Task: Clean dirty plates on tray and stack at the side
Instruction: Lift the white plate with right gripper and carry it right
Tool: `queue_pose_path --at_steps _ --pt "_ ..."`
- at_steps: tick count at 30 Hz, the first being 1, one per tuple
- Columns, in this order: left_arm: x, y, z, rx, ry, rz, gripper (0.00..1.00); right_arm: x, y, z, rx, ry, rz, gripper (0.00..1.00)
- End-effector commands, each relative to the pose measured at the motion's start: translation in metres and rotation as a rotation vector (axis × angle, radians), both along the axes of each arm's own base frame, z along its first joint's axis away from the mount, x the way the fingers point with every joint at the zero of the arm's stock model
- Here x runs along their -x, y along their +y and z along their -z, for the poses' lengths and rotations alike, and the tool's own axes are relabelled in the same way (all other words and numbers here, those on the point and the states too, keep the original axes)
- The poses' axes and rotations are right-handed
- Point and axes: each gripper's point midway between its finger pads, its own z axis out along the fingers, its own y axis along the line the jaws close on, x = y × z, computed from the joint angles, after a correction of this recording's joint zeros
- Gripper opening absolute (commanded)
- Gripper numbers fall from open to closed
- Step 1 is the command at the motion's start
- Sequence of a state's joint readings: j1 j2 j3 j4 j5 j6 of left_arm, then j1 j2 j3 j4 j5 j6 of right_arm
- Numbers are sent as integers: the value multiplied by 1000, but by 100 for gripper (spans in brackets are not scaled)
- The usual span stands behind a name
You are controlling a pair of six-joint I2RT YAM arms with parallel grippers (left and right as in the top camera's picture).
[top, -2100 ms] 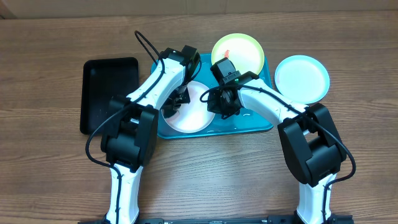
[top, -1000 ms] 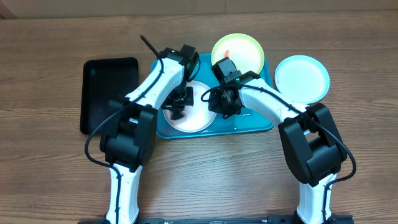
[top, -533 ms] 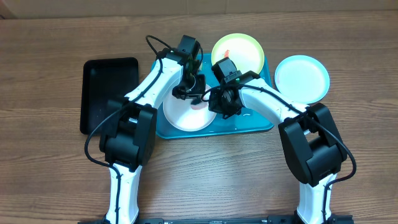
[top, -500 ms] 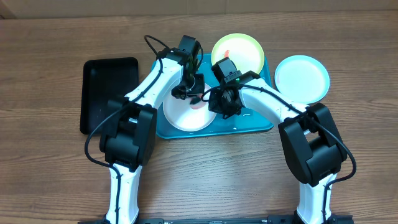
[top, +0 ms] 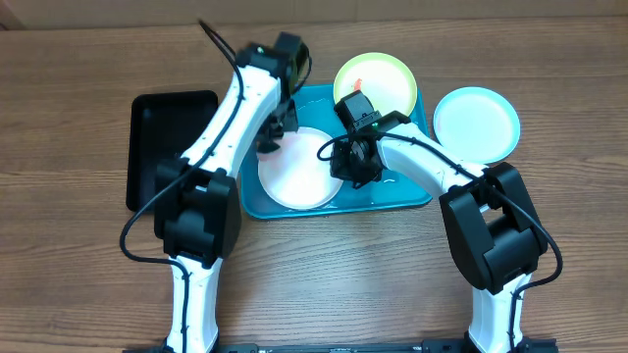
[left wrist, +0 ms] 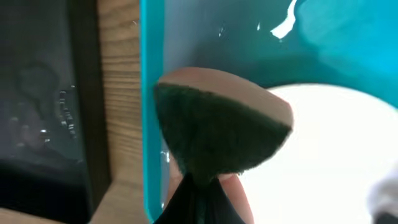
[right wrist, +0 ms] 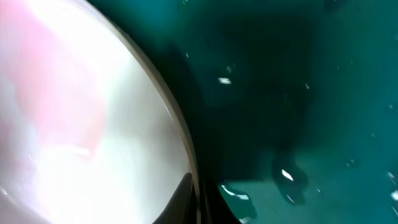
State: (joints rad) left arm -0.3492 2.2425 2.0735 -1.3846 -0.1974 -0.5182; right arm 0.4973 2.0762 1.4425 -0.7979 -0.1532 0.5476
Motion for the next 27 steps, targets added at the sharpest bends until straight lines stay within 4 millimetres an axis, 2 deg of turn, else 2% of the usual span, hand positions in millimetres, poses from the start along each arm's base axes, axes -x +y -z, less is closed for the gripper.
queue_pose_path --at_steps 1,5,13,21,27 --pt "-3 -3 -15 26 -5 31 4 -5 -5 -14 23 -33 -63 4" --pt "-1 -2 -14 20 6 46 4 -12 -14 -51 57 -111 -54 4" --pt "-8 10 -13 36 0 21 4 -15 -63 -118 259 -298 17 4" --pt "-13 17 -13 47 -12 1 4 -13 -100 -163 538 -473 84 4" --pt "-13 15 -12 58 -10 2 4 -5 -107 -194 785 -617 61 4"
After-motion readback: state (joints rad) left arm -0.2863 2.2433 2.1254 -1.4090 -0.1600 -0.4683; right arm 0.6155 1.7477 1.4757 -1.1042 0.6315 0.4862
